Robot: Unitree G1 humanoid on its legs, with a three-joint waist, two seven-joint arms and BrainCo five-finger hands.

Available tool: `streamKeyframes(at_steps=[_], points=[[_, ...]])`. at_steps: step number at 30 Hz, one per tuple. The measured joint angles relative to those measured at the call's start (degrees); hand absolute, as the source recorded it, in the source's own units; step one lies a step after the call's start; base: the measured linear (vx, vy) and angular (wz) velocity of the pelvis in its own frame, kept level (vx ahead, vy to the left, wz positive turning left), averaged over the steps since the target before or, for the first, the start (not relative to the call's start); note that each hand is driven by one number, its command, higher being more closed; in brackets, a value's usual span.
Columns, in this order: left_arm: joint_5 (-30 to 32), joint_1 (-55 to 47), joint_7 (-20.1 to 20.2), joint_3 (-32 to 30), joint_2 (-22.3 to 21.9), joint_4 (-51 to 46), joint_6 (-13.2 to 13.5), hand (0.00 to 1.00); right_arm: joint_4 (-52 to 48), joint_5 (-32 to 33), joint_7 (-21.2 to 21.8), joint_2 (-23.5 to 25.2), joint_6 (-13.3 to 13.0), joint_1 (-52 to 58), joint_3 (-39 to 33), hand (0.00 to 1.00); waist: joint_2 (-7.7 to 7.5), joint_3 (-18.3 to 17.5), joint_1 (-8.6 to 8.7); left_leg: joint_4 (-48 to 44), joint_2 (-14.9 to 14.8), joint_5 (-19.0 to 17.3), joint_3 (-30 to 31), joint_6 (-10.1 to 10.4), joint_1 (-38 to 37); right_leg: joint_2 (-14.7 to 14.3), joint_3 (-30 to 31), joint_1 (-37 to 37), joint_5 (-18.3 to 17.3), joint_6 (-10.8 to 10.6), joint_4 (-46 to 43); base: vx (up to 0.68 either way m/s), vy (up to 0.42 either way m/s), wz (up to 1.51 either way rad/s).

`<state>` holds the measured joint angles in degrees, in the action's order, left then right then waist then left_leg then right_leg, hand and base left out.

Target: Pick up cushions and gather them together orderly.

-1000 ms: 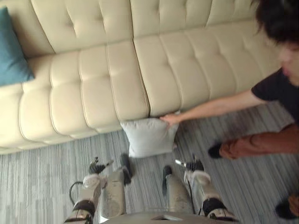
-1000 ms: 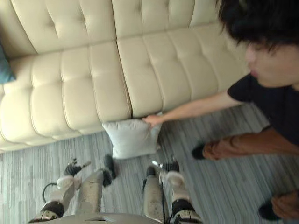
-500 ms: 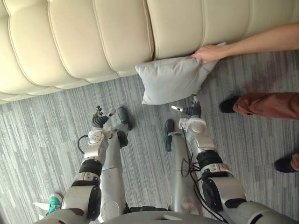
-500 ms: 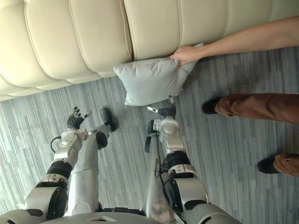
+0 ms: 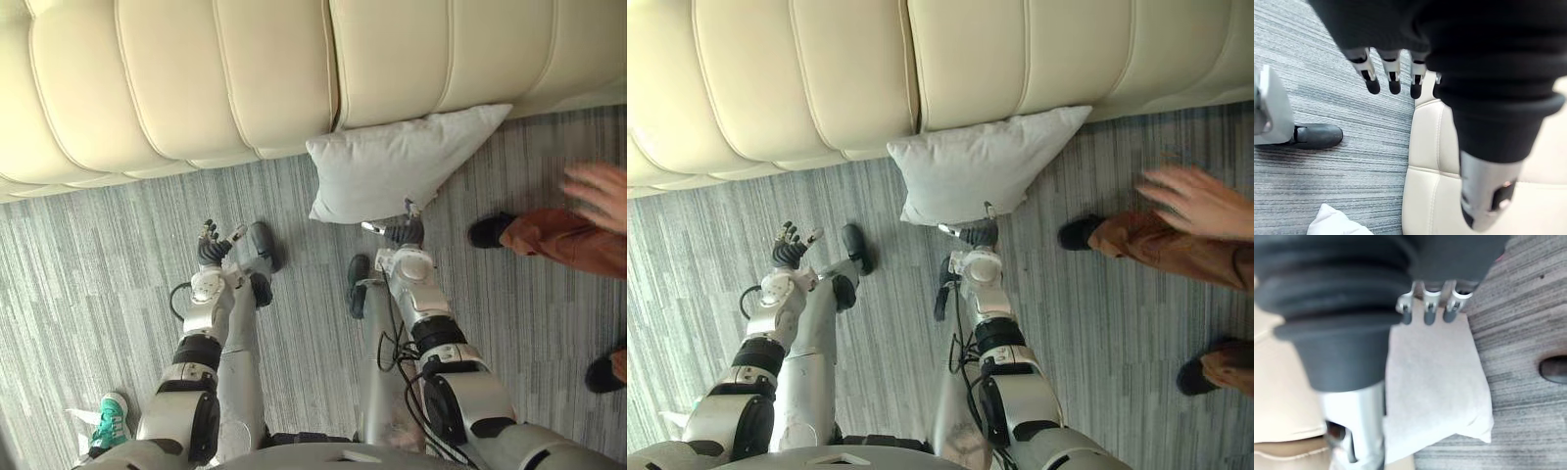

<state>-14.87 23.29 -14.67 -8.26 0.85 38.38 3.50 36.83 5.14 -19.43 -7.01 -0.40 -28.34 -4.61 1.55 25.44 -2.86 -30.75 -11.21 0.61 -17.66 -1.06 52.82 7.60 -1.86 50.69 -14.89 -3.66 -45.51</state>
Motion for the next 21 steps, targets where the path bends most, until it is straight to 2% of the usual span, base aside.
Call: streamKeyframes(at_steps=[9,15,18,21], points=[[3.99,-11.03,0.62,1.16,-0.38,0.74,-0.55,0.00,-2.47,-0.64,0.98,2.28,-0.60,13.73,-0.25,0.00,-0.25,-1.65,0.16,5.71,1.43,1.18,0.56,0.63,-13.16,0.10,-1.96,-14.44,0.33,-0.42,6.98,0.09,-0.081,0.06],[8.07,-17.91,3.01,1.12,-0.37,4.64,-1.10,0.00,-2.04,-1.04,3.63,4.64,-0.66,23.39,-1.11,0.00,-0.98,-7.10,0.41,10.17,2.48,0.59,0.48,1.46,-24.80,0.06,-2.76,-26.97,0.36,-0.47,13.78,0.10,-0.022,0.01],[10.22,-21.00,4.07,0.43,-0.76,7.17,-1.30,0.00,0.32,-1.05,4.48,5.61,-0.65,27.11,-2.23,0.00,-1.43,-11.80,0.97,12.33,2.73,-0.10,0.40,1.84,-28.84,-0.06,-3.63,-32.10,0.81,-0.39,17.94,0.10,0.002,0.04],[11.78,-22.80,5.16,0.27,-0.94,10.10,-1.80,0.00,2.98,-1.07,5.72,6.75,-0.58,29.46,-4.22,0.00,-2.08,-15.03,0.99,14.94,2.95,-0.29,-0.11,2.27,-33.27,-0.45,-3.63,-37.21,1.95,-0.49,22.44,0.11,0.012,-0.08]])
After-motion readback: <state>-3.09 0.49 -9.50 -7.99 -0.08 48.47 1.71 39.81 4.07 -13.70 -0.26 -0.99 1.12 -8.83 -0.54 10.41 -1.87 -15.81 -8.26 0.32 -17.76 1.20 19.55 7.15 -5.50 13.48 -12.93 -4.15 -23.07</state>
